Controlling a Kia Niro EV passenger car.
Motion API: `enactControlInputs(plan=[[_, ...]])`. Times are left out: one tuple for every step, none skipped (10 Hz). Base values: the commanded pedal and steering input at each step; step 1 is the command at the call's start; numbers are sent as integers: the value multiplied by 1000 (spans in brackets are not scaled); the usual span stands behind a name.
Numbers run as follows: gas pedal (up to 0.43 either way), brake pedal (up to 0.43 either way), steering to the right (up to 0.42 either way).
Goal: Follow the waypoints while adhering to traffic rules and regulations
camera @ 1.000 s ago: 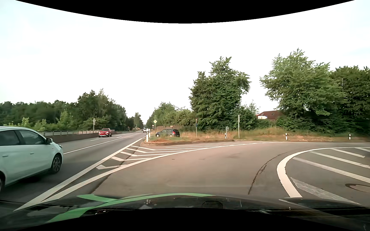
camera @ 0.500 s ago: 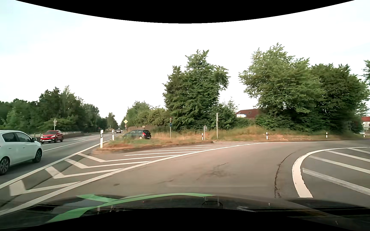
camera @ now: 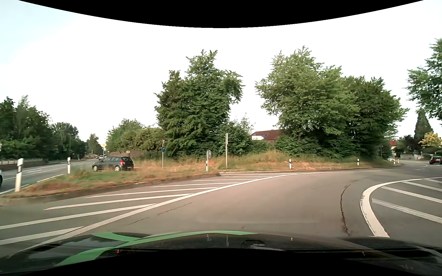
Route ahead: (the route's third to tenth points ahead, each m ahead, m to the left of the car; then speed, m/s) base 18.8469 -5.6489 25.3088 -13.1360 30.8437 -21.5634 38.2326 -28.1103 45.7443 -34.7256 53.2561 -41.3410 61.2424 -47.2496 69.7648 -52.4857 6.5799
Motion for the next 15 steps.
enactControlInputs(plan=[[138, 0, 199], [138, 0, 199], [138, 0, 200], [138, 0, 202], [138, 0, 203], [138, 0, 203], [138, 0, 206], [138, 0, 207], [138, 0, 206], [150, 0, 206], [169, 0, 202], [177, 0, 195], [177, 0, 188], [209, 0, 185], [209, 0, 185]])
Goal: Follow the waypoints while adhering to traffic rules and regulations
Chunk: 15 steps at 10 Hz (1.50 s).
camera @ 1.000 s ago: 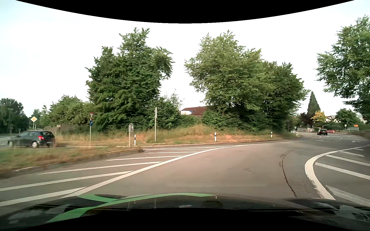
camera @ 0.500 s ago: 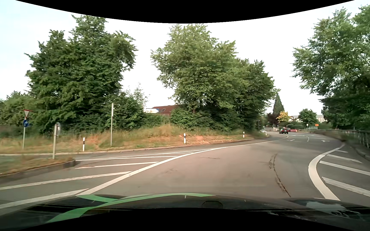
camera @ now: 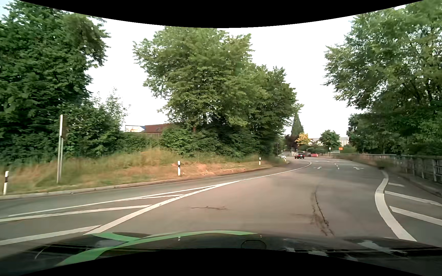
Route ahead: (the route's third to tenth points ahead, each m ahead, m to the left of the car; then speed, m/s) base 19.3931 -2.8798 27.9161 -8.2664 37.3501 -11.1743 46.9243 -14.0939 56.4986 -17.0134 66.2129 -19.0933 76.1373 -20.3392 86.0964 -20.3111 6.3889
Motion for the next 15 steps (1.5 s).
enactControlInputs(plan=[[220, 0, 185], [228, 0, 185], [268, 0, 185], [299, 0, 185], [299, 0, 185], [299, 0, 181], [299, 0, 172], [299, 0, 156], [299, 0, 143], [287, 0, 130], [287, 0, 118], [287, 0, 108], [287, 0, 99], [287, 0, 91], [287, 0, 85]])
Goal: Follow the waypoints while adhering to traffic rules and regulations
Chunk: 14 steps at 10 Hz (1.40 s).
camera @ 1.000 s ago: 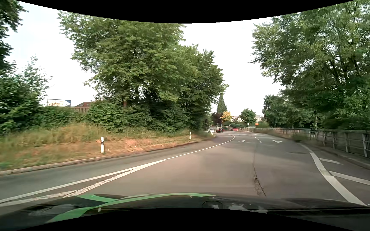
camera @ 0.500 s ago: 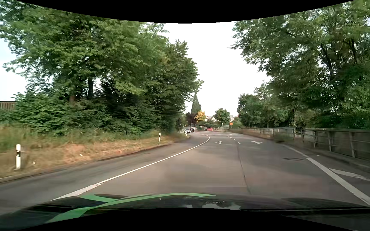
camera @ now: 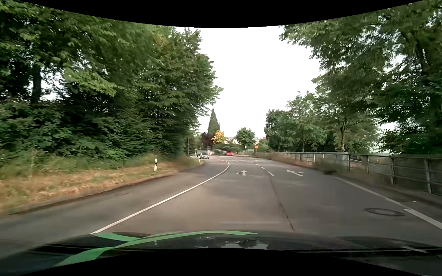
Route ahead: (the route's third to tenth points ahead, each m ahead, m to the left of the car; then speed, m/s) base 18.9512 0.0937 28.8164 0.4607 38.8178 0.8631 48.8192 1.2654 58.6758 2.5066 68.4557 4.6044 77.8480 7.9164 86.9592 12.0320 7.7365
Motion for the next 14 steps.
enactControlInputs(plan=[[287, 0, 72], [287, 0, 59], [287, 0, 45], [287, 0, 33], [287, 0, 25], [287, 0, 16], [287, 0, 14], [287, 0, 14], [280, 0, 14], [248, 0, 13], [240, 0, 10], [228, 0, 6], [228, 0, 5], [228, 0, 4]])
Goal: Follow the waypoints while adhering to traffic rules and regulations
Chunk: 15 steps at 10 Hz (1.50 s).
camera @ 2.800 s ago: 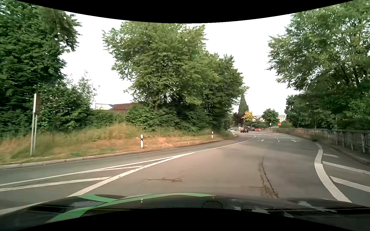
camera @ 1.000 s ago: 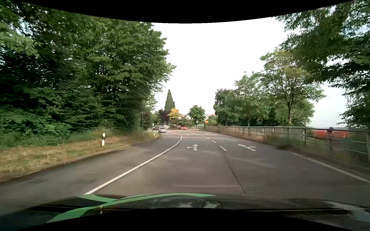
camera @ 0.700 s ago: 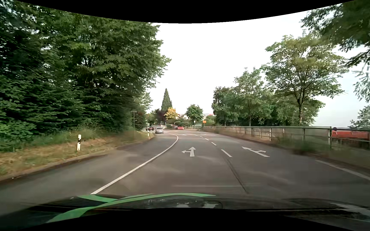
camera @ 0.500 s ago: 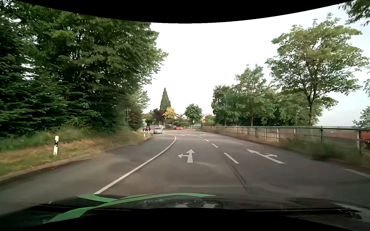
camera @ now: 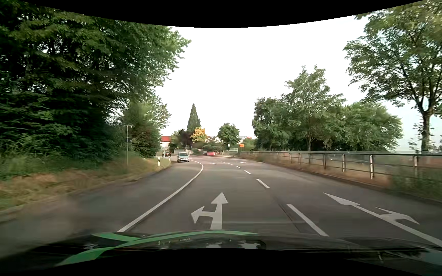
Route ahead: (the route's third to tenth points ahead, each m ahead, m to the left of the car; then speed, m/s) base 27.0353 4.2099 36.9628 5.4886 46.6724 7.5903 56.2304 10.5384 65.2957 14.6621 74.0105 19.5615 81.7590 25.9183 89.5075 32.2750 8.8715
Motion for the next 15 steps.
enactControlInputs(plan=[[228, 0, 1], [228, 0, -2], [228, 0, -5], [228, 0, -8], [228, 0, -12], [220, 0, -15], [209, 0, -18], [197, 0, -21], [189, 0, -25], [189, 0, -27], [169, 0, -30], [169, 0, -33], [169, 0, -34], [169, 0, -35], [169, 0, -39]])
